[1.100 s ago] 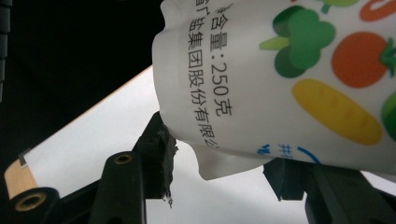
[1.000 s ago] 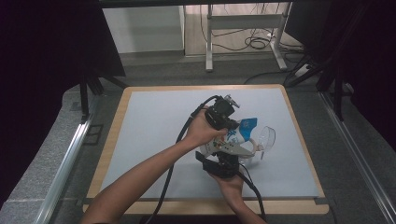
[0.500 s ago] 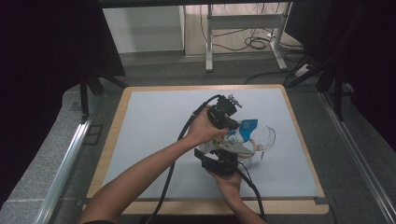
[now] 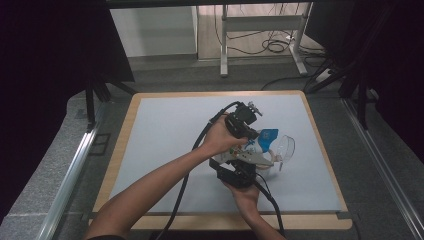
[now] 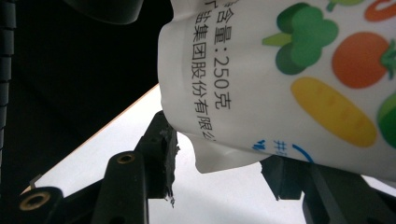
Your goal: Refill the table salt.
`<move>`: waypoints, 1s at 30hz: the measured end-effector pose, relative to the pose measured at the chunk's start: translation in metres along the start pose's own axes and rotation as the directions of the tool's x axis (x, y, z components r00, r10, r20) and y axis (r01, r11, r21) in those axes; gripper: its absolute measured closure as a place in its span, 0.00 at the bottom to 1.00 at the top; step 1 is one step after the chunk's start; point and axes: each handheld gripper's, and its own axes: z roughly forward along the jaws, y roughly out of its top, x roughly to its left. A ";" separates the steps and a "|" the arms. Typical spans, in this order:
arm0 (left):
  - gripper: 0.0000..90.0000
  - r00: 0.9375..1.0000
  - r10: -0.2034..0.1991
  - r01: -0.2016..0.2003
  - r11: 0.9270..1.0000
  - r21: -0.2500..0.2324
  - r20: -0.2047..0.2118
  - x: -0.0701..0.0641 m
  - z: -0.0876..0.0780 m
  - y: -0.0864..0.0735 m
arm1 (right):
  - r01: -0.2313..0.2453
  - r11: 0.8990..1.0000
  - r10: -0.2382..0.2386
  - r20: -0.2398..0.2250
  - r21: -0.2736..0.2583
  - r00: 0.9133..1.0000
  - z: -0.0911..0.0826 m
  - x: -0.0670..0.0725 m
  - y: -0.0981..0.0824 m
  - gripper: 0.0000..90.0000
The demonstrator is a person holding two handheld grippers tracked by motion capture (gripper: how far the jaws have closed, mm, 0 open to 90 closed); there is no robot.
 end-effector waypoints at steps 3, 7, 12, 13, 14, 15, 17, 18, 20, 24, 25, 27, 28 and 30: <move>1.00 1.000 0.004 -0.004 1.000 0.001 -0.003 -0.001 0.000 0.001 | 0.003 1.000 -0.003 0.002 -0.006 1.000 0.000 0.000 0.001 0.57; 1.00 1.000 0.011 -0.011 1.000 0.006 -0.008 -0.002 0.000 0.002 | 0.004 1.000 -0.004 -0.001 -0.008 1.000 0.000 0.000 0.002 0.57; 1.00 1.000 0.006 -0.006 1.000 0.005 -0.006 -0.001 -0.001 0.002 | 0.015 1.000 -0.015 0.002 -0.008 1.000 0.000 0.000 0.002 0.58; 1.00 1.000 0.006 -0.006 1.000 0.004 -0.006 -0.001 -0.001 0.001 | 0.016 1.000 -0.016 0.002 -0.007 1.000 0.000 0.000 0.001 0.58; 1.00 1.000 0.007 -0.007 1.000 0.005 -0.007 -0.001 -0.001 0.001 | 0.018 1.000 -0.018 0.002 -0.006 1.000 0.000 0.000 0.001 0.58; 1.00 1.000 0.006 -0.006 1.000 0.004 -0.007 -0.002 -0.002 0.001 | 0.020 1.000 -0.020 0.003 -0.005 1.000 0.000 0.000 0.002 0.58; 1.00 1.000 0.005 -0.005 1.000 0.001 -0.007 -0.002 -0.002 0.001 | 0.022 1.000 -0.022 0.005 -0.005 1.000 0.000 0.001 0.002 0.58; 1.00 1.000 0.009 -0.009 1.000 0.002 -0.007 -0.002 -0.002 0.001 | 0.024 1.000 -0.024 0.006 -0.005 1.000 0.000 0.001 0.002 0.58; 1.00 1.000 0.012 -0.012 1.000 0.004 -0.008 -0.002 -0.002 0.001 | 0.026 1.000 -0.026 0.006 -0.006 1.000 0.000 0.001 0.002 0.58; 1.00 1.000 0.016 -0.016 1.000 0.010 -0.007 -0.003 -0.003 0.002 | 0.020 1.000 -0.019 0.004 -0.009 1.000 -0.001 0.002 0.002 0.58; 1.00 1.000 0.016 -0.016 1.000 0.010 -0.007 -0.003 -0.003 0.002 | 0.017 1.000 -0.017 0.003 -0.011 1.000 -0.001 0.002 0.003 0.58; 1.00 1.000 0.019 -0.019 1.000 0.017 -0.009 -0.003 -0.002 0.002 | -0.004 1.000 0.004 -0.010 -0.014 1.000 -0.001 0.002 0.003 0.58; 1.00 1.000 0.019 -0.018 1.000 0.019 -0.009 -0.003 -0.002 0.002 | -0.013 1.000 0.013 -0.016 -0.014 1.000 -0.001 0.003 0.004 0.58; 1.00 1.000 0.019 -0.019 1.000 0.022 -0.012 -0.003 -0.002 0.003 | -0.016 1.000 0.015 -0.017 -0.020 1.000 -0.001 0.003 0.004 0.58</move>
